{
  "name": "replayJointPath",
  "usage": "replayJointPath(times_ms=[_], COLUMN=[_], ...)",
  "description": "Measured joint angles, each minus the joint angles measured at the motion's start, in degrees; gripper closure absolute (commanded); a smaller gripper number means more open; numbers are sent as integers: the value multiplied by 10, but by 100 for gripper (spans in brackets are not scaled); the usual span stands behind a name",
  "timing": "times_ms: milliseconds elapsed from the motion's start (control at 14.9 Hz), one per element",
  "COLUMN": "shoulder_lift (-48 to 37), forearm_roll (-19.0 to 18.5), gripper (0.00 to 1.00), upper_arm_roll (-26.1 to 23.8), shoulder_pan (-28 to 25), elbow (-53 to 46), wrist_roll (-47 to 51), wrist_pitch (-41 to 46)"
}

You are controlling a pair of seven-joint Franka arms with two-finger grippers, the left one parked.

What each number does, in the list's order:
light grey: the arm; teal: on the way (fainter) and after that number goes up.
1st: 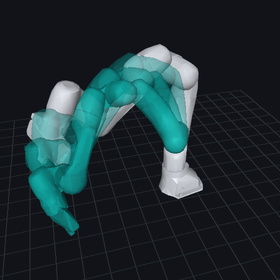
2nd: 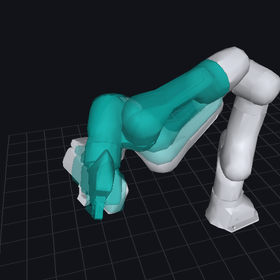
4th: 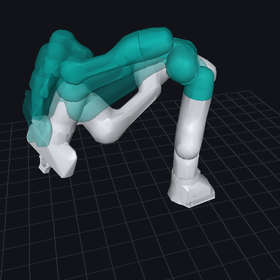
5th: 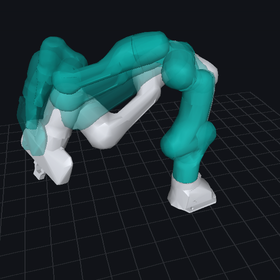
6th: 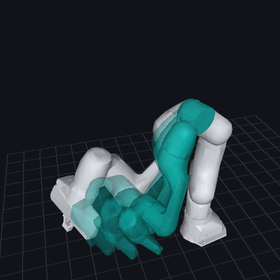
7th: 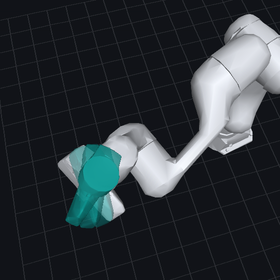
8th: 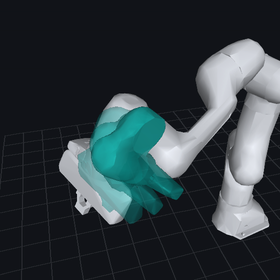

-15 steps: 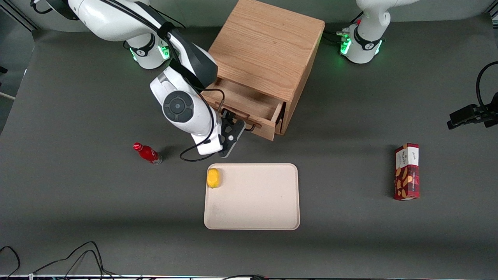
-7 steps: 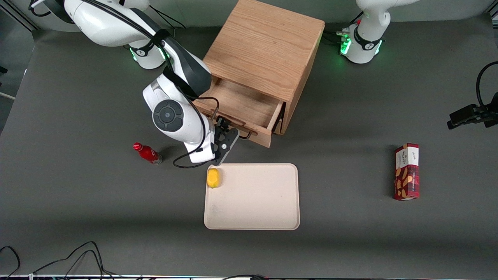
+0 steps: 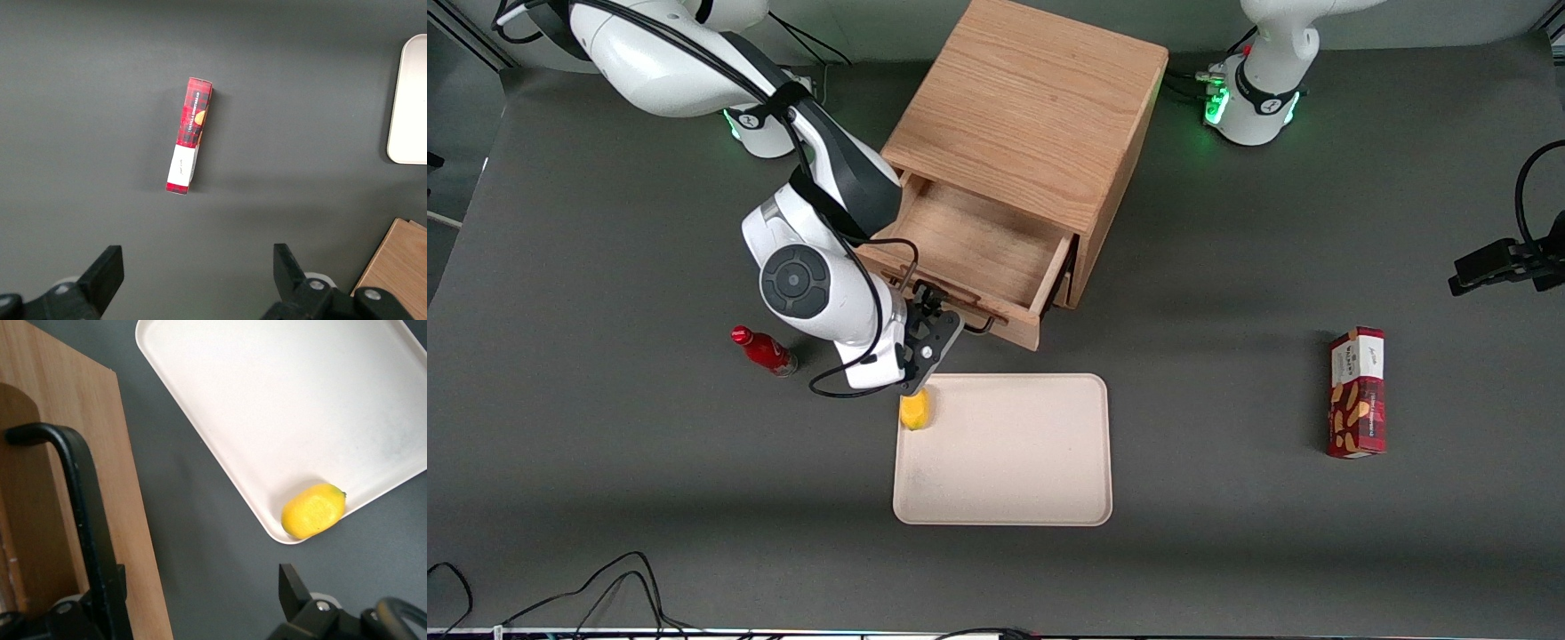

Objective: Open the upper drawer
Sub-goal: 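Pull the upper drawer outward from the cabinet with the right gripper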

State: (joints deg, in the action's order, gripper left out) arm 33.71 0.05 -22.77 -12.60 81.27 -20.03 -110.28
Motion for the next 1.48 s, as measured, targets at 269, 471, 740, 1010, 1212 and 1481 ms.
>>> replayJointPath(times_ms=[269, 471, 740, 1010, 1212, 1481], shoulder_lift=[6, 12, 15, 18, 19, 20], forearm_roll=[0, 0, -1, -5, -8, -9], gripper=[0, 0, 0, 0, 0, 0], upper_arm_roll=[4, 10, 16, 23, 25, 30], shoulder_pan=[0, 0, 0, 0, 0, 0], elbow=[-10, -19, -27, -35, -42, -47], wrist_roll=[-1, -2, -2, -2, -3, -3], wrist_pitch=[1, 1, 1, 0, 1, 1])
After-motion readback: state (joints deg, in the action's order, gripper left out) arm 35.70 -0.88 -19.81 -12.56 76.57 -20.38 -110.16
